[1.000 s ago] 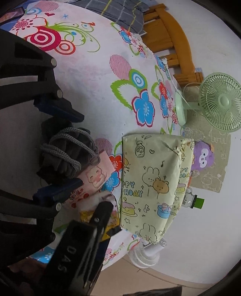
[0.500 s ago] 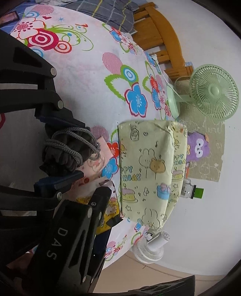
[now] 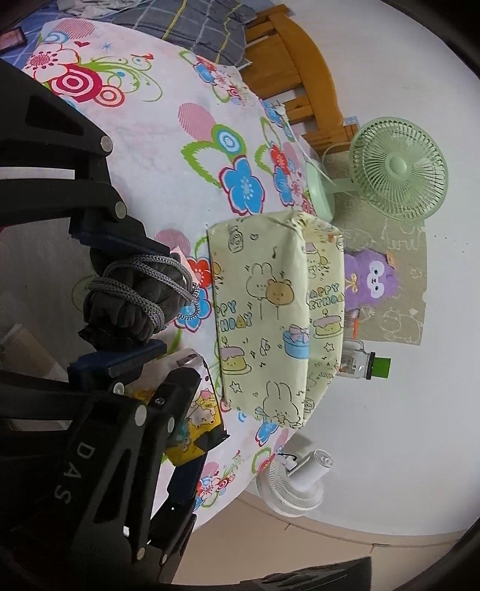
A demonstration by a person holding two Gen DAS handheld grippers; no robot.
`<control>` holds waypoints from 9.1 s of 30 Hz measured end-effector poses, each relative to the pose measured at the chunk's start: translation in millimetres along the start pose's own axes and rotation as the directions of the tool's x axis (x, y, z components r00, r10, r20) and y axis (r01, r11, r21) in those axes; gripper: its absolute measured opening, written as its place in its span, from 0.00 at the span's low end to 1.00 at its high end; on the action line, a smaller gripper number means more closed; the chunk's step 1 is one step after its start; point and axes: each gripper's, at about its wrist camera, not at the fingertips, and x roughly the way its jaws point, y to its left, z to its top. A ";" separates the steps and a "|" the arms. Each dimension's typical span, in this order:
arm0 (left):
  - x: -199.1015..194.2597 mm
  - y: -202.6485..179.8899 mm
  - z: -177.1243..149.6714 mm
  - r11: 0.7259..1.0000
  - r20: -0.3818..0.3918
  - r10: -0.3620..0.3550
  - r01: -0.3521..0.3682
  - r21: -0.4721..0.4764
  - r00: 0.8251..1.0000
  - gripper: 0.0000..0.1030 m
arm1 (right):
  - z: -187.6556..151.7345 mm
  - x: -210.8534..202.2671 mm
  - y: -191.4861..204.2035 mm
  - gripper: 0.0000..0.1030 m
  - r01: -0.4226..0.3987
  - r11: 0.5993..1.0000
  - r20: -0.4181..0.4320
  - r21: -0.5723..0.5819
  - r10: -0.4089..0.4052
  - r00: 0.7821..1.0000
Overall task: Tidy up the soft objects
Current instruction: 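Lift both held items and carry them over the fabric box, then lower both items into the box and open the left gripper while the right releases, then raise both open grippers out of the fabric box and pull back, then lower both grippers toward the pink wipe pack and white rolled pad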
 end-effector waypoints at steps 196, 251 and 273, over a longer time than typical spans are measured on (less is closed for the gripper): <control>14.5 -6.0 113.2 0.995 0.054 0.027 -0.032 0.089 0.998 0.94 | 113.1 5.4 2.0 0.85 0.058 0.998 0.066 -0.025 -0.056 0.996; -13.5 -30.4 30.5 0.996 0.059 -0.010 0.005 0.085 0.998 0.88 | 18.4 -28.1 -6.9 0.85 0.063 0.998 0.099 -0.007 -0.062 0.993; -14.2 -46.8 -1.1 0.995 0.036 -0.040 0.036 0.094 0.999 0.89 | -16.8 -33.4 -22.0 0.85 0.075 0.997 0.076 0.018 -0.076 0.994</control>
